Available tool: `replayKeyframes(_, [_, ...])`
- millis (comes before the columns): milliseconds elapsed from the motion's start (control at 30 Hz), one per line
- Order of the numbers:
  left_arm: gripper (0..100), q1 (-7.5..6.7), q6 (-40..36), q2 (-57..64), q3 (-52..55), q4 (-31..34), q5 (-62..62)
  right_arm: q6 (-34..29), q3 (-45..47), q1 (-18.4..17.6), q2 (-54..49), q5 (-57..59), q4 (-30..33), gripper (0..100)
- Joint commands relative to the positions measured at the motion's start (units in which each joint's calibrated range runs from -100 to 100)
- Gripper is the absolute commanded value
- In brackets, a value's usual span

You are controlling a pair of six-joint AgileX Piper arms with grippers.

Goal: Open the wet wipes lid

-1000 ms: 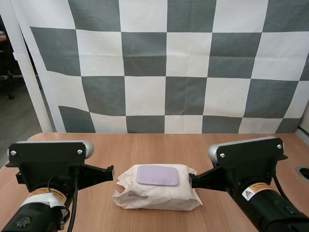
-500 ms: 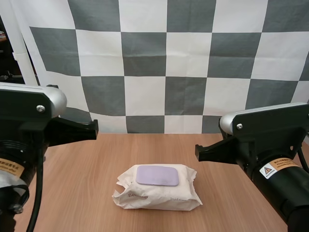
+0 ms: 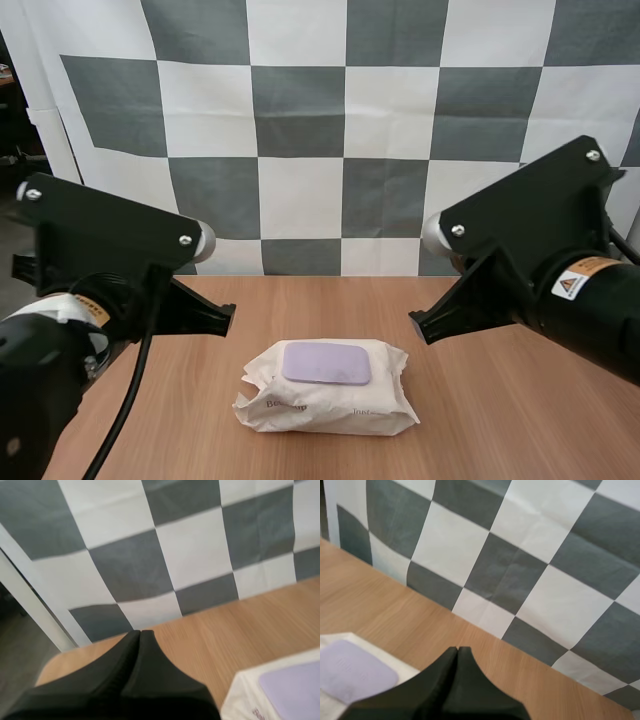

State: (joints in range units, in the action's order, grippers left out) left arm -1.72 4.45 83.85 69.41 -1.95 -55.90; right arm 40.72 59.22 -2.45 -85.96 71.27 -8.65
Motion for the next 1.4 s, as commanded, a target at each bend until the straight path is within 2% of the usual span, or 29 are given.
replayKeyframes(0, [0,-0.02,21.56,-7.64,-0.04,-6.29,-10.28,1.41,-1.82,0.00,4.96,14.52,-0.96,2])
replayKeyframes(33, [3,-0.02,22.87,-8.98,-0.04,-8.50,-12.03,1.73,-2.39,0.00,6.07,16.38,-1.39,13])
replayKeyframes(67, [9,-0.02,24.11,-10.06,-0.04,-10.28,-13.34,2.20,-3.00,0.00,7.38,18.61,-1.82,30])
replayKeyframes(100, [19,-0.02,25.25,-10.81,-0.04,-12.03,-14.84,2.53,-3.49,0.00,8.50,20.28,-2.45,52])
replayKeyframes(133, [33,-0.02,26.21,-11.57,-0.04,-13.50,-16.35,2.53,-3.83,0.00,9.33,21.08,-2.60,77])
replayKeyframes(167, [49,-0.02,26.67,-12.17,-0.04,-14.25,-17.98,2.53,-4.11,0.00,9.77,21.55,-2.48,98])
replayKeyframes(200, [72,-0.02,26.67,-12.80,-0.04,-14.36,-19.11,2.53,-4.09,0.00,10.29,21.74,-2.02,100])
replayKeyframes(233, [98,-0.02,26.67,-13.19,-0.04,-14.54,-20.71,2.79,-4.09,0.00,10.41,21.74,-1.62,100])
replayKeyframes(267, [100,-0.02,26.67,-13.33,-0.04,-14.54,-21.97,3.73,-4.09,0.00,10.45,21.74,-1.61,100])
replayKeyframes(400, [100,-0.02,28.69,-13.44,0.09,-13.74,-24.49,6.97,-4.09,0.00,10.45,21.35,-3.38,100])
replayKeyframes(567, [100,-0.02,38.84,-13.44,4.86,-16.67,-24.07,9.35,-4.09,0.00,10.55,18.16,-4.51,100])
replayKeyframes(767, [100,-0.02,47.22,-14.15,10.63,-18.37,-15.15,11.97,-4.09,0.00,11.32,17.40,-4.64,100])
replayKeyframes(933, [100,-0.02,51.31,-20.79,10.73,-21.12,-12.41,13.00,-4.09,0.00,15.02,17.10,-4.75,100])
replayKeyframes(1067, [100,-0.02,54.36,-28.02,10.73,-25.82,-6.92,13.00,-4.09,0.00,17.42,15.68,-4.75,100])
replayKeyframes(1367, [100,-0.02,61.79,-41.27,11.05,-35.48,-3.22,13.48,-4.09,0.00,19.43,14.37,-4.64,100])
